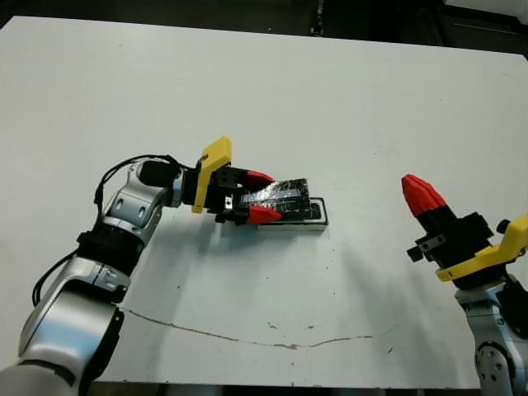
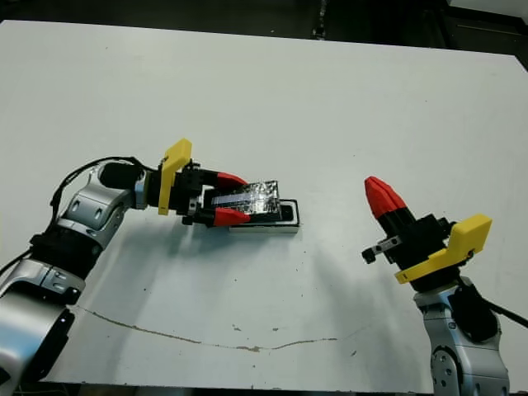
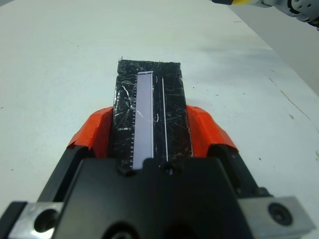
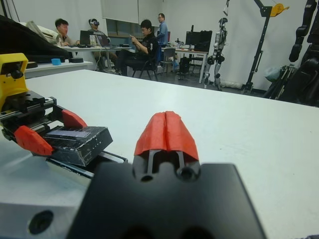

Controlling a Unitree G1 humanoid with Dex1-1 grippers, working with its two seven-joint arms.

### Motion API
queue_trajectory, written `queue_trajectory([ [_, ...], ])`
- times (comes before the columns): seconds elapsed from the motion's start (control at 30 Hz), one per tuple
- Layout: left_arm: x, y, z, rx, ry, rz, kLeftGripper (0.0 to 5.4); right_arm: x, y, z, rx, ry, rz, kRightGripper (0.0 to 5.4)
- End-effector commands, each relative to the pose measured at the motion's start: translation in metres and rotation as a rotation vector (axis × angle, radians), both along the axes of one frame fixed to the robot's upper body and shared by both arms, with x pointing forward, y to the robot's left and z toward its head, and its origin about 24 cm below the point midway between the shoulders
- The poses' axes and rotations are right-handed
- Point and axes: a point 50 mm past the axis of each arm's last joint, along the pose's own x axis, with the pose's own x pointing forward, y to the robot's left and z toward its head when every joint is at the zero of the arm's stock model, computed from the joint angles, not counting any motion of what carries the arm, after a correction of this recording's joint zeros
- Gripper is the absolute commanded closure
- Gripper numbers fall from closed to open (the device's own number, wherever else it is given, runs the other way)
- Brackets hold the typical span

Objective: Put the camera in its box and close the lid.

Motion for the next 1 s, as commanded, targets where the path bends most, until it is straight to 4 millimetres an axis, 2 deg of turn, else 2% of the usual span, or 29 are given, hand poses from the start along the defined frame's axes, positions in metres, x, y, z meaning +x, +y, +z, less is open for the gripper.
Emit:
queue_trajectory([
  [0.03,-0.015,-0.008,-0.040,0.077,0.125,-0.022,2.26,-0.002,-0.004,0.000,-0.023,0.005,-0.015,5.40],
  [0.67,-0.020,-0.019,-0.056,0.058,0.164,-0.050,2.27,-0.003,-0.004,0.000,-0.022,0.010,-0.024,5.40],
  [1.0,-0.017,-0.037,-0.060,0.036,0.182,-0.068,2.27,-0.002,-0.005,0.000,-0.024,0.006,-0.016,5.40],
])
